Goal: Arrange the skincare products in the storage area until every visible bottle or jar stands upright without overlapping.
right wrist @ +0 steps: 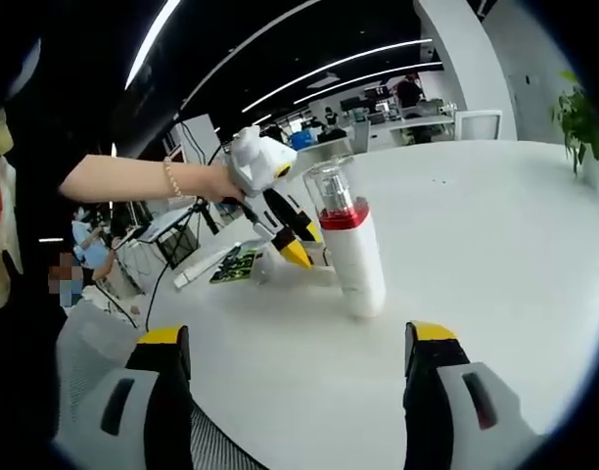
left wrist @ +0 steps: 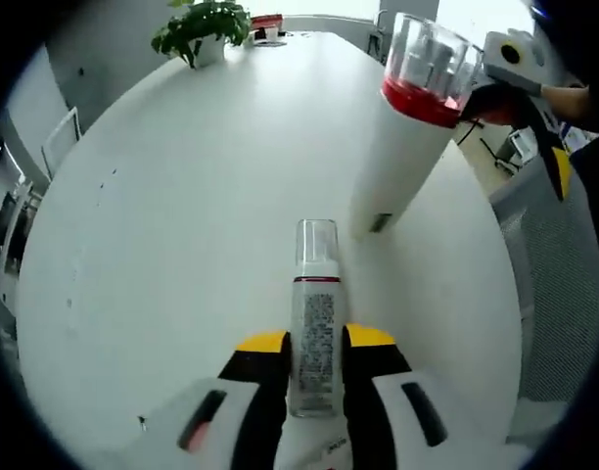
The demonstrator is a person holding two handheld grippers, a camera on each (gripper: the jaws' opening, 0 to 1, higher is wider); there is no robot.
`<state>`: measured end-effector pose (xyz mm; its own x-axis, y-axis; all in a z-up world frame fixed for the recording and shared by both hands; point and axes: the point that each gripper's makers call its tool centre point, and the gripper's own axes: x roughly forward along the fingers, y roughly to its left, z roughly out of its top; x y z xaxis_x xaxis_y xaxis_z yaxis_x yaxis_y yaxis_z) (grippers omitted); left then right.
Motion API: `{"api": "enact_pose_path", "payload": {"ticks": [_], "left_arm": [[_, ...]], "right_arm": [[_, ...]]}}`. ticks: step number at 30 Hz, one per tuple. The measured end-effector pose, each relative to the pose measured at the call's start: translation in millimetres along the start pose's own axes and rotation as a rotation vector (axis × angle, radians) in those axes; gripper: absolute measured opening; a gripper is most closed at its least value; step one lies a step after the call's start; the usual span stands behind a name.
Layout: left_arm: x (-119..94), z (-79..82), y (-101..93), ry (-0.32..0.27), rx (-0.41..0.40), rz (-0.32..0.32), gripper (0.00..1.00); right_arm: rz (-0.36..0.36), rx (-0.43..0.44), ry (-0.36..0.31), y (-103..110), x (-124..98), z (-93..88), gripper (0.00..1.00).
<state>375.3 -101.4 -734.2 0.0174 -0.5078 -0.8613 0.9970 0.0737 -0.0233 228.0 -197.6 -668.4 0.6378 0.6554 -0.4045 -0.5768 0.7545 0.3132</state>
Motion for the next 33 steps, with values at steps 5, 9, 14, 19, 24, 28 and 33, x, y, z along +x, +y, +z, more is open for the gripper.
{"api": "enact_pose_path", "payload": {"ticks": [5,9,14,19,24,28,33], "left_arm": [[-12,-0.2,-3.1,-0.04,-0.055,0.0,0.25],[-27,7.5,-15.0,-0.11,-0.122,-0.007,0.25],[-53,18.7,-30.1,-0.198,-0.182,-0.007,0.25],[-76,31.0,-47.0,-0.285,-0.224,-0.031,0.25],[-99,42.4,-60.6,-0.365,-0.262,-0.029,0.25],[-114,49.2,-68.0,-0.43,-0.284,-0.036,0.25],[-137,67.8,-86.2,-0.562,-0.337,-0.071,0.25]], "right_arm": [[0.026,-0.014,-0.004,9,1,3.7,0.88],[0.054,-0.019,-0.018,16,-1,9.3,0.86],[0.099,-0.022,-0.052,27,-3,22.4,0.81],[0.145,-0.05,-0.082,38,-4,39.0,0.76],[0.196,-0.051,-0.127,50,-6,56.8,0.72],[0.227,-0.06,-0.143,57,-6,67.8,0.69],[0.31,-0.011,-0.198,71,-10,91.2,0.66]]}}
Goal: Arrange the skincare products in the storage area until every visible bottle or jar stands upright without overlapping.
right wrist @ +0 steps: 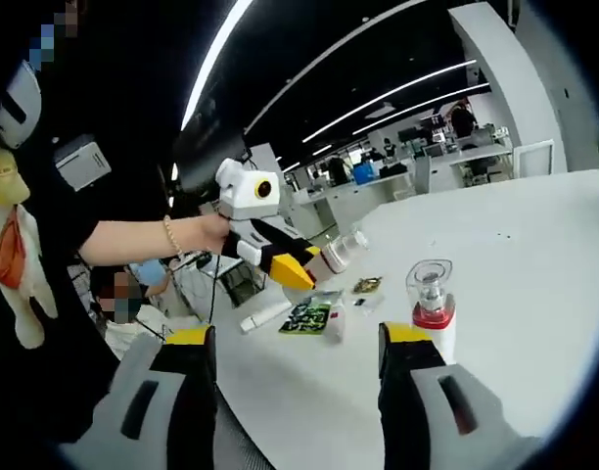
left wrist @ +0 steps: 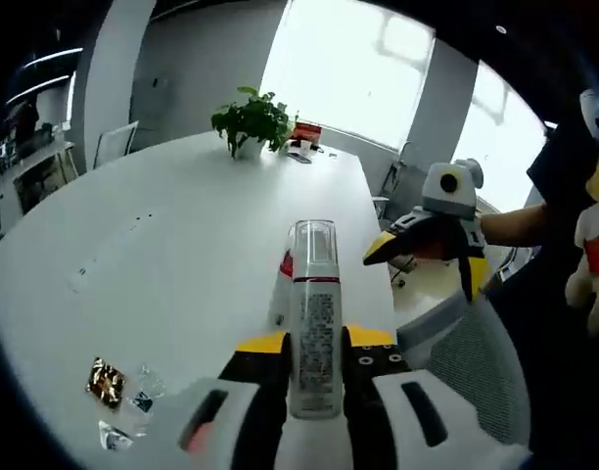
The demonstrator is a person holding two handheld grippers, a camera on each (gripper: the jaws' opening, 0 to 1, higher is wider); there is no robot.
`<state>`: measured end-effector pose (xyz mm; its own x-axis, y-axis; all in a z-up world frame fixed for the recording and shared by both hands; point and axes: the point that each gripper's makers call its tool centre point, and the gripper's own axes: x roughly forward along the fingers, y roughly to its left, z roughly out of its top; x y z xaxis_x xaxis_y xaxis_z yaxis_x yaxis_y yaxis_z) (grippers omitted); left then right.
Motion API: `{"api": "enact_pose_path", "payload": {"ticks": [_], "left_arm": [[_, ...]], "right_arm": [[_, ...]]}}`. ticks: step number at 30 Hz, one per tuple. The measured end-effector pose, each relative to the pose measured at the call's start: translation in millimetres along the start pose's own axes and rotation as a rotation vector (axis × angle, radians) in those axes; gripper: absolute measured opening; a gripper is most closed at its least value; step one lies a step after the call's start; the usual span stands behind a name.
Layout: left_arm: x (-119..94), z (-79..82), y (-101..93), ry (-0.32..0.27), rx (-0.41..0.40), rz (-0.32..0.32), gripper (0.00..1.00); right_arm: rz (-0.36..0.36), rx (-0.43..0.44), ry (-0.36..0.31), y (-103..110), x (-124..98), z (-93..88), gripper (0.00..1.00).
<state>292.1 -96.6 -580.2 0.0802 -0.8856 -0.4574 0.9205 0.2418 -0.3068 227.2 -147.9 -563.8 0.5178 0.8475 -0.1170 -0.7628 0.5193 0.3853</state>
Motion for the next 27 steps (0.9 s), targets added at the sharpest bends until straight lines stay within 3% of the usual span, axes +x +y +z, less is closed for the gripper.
{"api": "enact_pose_path", "payload": {"ticks": [4,9,15,19,22,27], "left_arm": [[-8,15.3,-23.0,-0.106,-0.039,-0.048,0.25],[-15,25.3,-46.0,-0.175,-0.053,-0.071,0.25],[-24,37.6,-74.0,-0.276,-0.066,-0.109,0.25],[-22,36.5,-90.9,-0.304,-0.068,-0.118,0.25],[-23,35.9,-96.3,-0.323,-0.069,-0.126,0.25],[-23,37.8,-104.6,-0.365,-0.087,-0.141,0.25]], "right_arm": [[0.03,0.029,-0.071,3,3,25.8,0.6],[0.074,0.06,-0.119,10,7,47.6,0.54],[0.145,0.04,-0.123,26,14,66.5,0.45],[0.199,0.021,-0.117,37,18,76.5,0.39],[0.245,0.015,-0.083,46,20,78.4,0.38],[0.28,0.009,-0.078,54,16,84.0,0.24]]}}
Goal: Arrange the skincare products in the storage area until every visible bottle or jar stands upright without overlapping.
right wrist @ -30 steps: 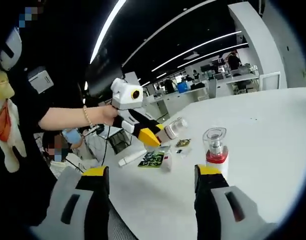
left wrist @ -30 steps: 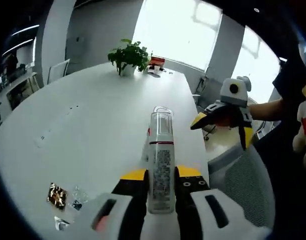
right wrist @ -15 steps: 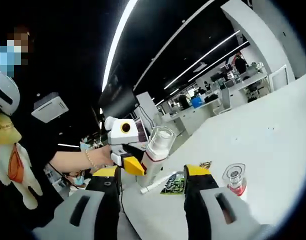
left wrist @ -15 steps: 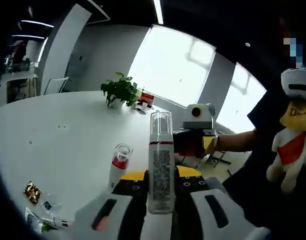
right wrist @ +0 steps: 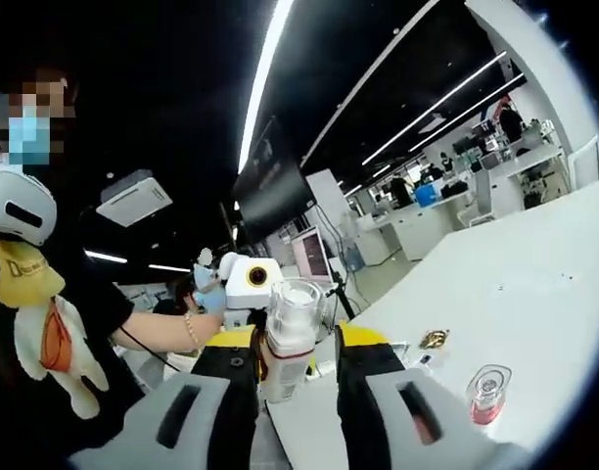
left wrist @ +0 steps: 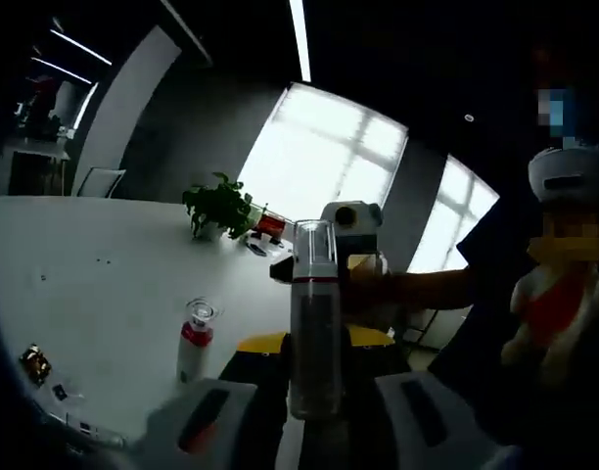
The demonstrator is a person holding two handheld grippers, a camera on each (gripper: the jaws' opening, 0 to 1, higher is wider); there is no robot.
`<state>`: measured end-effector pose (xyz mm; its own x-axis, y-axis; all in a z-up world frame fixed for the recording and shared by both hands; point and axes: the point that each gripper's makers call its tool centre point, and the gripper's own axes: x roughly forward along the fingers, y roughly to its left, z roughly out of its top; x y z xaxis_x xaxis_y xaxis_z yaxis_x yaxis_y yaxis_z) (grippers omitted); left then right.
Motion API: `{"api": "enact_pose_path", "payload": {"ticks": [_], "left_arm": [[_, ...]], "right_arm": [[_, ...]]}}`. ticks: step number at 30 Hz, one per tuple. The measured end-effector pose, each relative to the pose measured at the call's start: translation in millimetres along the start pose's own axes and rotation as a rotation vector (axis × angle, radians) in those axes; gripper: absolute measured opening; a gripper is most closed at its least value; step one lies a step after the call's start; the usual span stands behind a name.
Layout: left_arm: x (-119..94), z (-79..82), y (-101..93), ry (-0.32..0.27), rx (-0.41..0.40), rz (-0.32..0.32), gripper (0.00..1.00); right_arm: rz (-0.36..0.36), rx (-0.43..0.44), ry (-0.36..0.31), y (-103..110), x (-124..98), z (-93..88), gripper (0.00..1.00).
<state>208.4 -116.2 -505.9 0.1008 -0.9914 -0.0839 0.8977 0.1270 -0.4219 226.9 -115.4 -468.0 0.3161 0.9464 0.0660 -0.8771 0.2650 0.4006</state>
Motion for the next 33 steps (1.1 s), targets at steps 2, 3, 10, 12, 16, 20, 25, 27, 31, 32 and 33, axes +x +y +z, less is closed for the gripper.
{"api": "enact_pose_path", "payload": {"ticks": [2,3,10,12,16,20,25,27,31,32,33], "left_arm": [[1,-0.7,-0.9,-0.004,-0.004,-0.003,0.25],[2,-0.1,-2.9,-0.009,-0.002,-0.015,0.25],[18,-10.3,-10.1,0.057,0.077,-0.03,0.24],[21,-12.0,-10.1,0.071,0.091,-0.027,0.24],[32,-23.3,-8.8,0.149,0.172,-0.018,0.23],[44,-33.7,-11.4,0.203,0.215,-0.028,0.22],[53,-42.4,-9.8,0.24,0.246,-0.012,0.2],[55,-43.6,-7.2,0.246,0.251,0.005,0.2],[58,-51.5,-3.0,0.288,0.289,0.042,0.21],[60,-53.9,-3.8,0.296,0.296,0.039,0.21],[61,-55.2,-3.5,0.3,0.299,0.041,0.22]], "right_arm": [[0.015,0.004,-0.009,6,0,3.7,0.21],[0.016,0.002,-0.005,8,1,4.1,0.21],[0.026,-0.12,0.068,17,-8,2.1,0.19],[0.018,-0.138,0.09,16,-12,0.4,0.19],[0.01,-0.18,0.139,16,-19,-6.7,0.19],[0.012,-0.219,0.173,17,-23,-13.8,0.19],[-0.004,-0.273,0.212,15,-31,-21.8,0.18],[-0.023,-0.286,0.216,11,-35,-24.1,0.18],[-0.047,-0.303,0.233,6,-41,-31.4,0.17],[-0.05,-0.303,0.237,5,-42,-33.7,0.17],[-0.052,-0.303,0.239,5,-43,-35.2,0.17]]}}
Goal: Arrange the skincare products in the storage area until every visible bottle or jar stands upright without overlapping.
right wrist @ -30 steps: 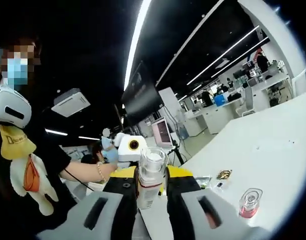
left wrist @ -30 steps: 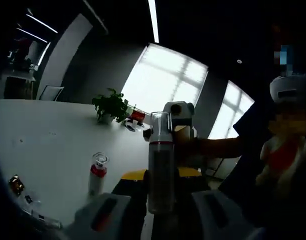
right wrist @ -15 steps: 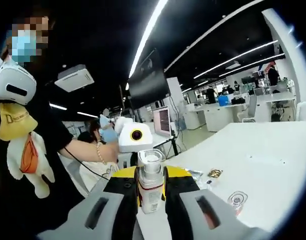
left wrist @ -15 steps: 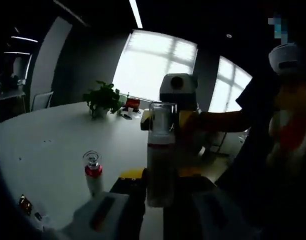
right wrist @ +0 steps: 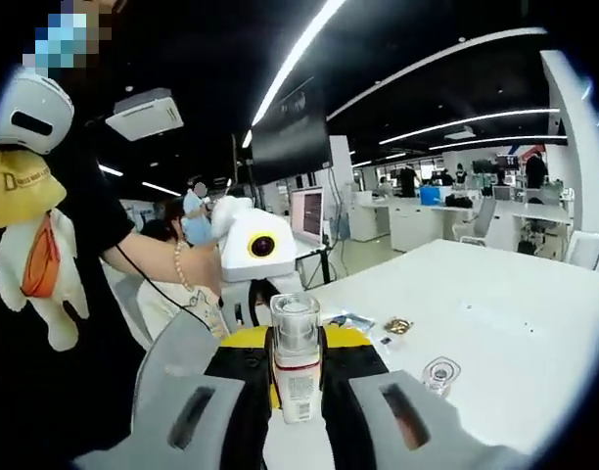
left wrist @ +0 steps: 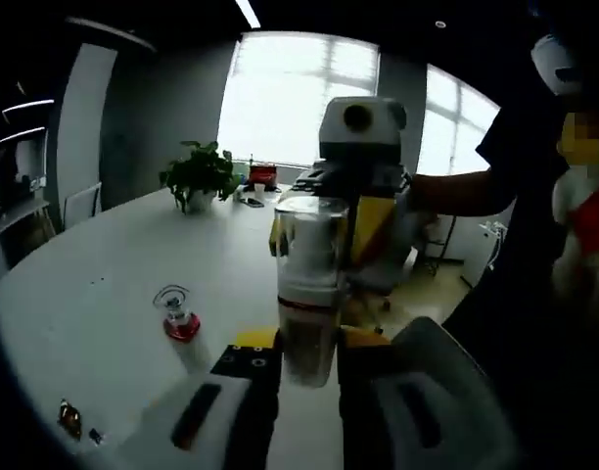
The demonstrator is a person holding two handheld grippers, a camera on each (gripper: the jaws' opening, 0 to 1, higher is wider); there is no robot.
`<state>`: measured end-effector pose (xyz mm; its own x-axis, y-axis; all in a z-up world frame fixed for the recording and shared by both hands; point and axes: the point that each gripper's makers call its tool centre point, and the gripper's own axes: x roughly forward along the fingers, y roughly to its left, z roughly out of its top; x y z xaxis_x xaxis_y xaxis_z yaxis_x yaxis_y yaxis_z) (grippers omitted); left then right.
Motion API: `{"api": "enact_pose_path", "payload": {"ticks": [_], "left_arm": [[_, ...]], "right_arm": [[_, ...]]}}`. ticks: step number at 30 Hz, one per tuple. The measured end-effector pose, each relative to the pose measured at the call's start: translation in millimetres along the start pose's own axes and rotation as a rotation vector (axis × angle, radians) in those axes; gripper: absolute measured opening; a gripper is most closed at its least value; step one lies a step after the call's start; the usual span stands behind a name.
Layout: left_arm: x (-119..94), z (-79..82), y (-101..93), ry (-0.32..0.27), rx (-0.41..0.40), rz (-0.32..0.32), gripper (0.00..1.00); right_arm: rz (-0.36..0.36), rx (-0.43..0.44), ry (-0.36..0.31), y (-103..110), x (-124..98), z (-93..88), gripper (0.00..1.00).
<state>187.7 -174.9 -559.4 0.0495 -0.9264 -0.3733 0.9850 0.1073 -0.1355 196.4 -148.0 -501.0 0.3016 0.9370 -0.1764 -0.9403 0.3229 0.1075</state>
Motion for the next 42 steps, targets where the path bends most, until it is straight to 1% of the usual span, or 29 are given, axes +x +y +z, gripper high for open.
{"api": "enact_pose_path", "payload": {"ticks": [1,2,5,7,9,10,12,18,20,21,22,24,27,33,34,39,42], "left_arm": [[2,-1.7,0.0,0.008,0.007,0.003,0.22],[3,-3.9,0.9,0.019,0.031,0.011,0.22],[6,-9.7,2.5,0.044,0.048,0.022,0.25],[10,-13.9,2.1,0.08,0.08,0.041,0.25],[11,-22.4,7.3,0.109,0.107,0.055,0.25],[11,-30.8,13.0,0.129,0.117,0.068,0.25],[15,-36.9,15.5,0.147,0.123,0.087,0.24],[24,-55.0,23.8,0.162,0.095,0.129,0.24],[28,-60.4,24.3,0.178,0.1,0.14,0.24],[30,-64.0,26.0,0.189,0.103,0.146,0.24],[30,-69.2,28.9,0.194,0.103,0.148,0.24],[33,-73.6,31.4,0.2,0.098,0.156,0.24],[41,-84.8,38.5,0.207,0.093,0.169,0.24],[54,-107.8,50.9,0.231,0.069,0.187,0.23],[57,-115.2,54.2,0.24,0.056,0.185,0.23],[69,-127.8,55.9,0.243,0.026,0.183,0.22],[73,-136.1,61.9,0.246,0.024,0.19,0.22]], "right_arm": [[-0.005,-0.003,0.004,0,0,-2.3,0.17],[-0.007,-0.008,0.006,0,0,-4.1,0.17],[-0.009,-0.024,0.018,-1,-1,-13.4,0.17],[-0.005,-0.041,0.024,0,-1,-19.7,0.17],[0.002,-0.054,0.031,0,-1,-27.4,0.18],[0.005,-0.055,0.036,-1,0,-30.9,0.18],[0.013,-0.064,0.048,-2,0,-38.7,0.18],[0.029,-0.055,0.086,-6,3,-56.9,0.18],[0.032,-0.06,0.1,-7,4,-60.6,0.18],[0.037,-0.062,0.12,-8,5,-66.6,0.18],[0.039,-0.062,0.128,-10,5,-70.4,0.18],[0.04,-0.063,0.137,-14,6,-76.3,0.18],[0.037,-0.06,0.166,-21,8,-89.0,0.18],[0.028,-0.045,0.209,-37,12,-116.6,0.18],[0.027,-0.042,0.222,-39,13,-122.2,0.18],[0.032,-0.039,0.263,-46,14,-140.5,0.18],[0.032,-0.043,0.283,-50,13,-148.4,0.18]]}}
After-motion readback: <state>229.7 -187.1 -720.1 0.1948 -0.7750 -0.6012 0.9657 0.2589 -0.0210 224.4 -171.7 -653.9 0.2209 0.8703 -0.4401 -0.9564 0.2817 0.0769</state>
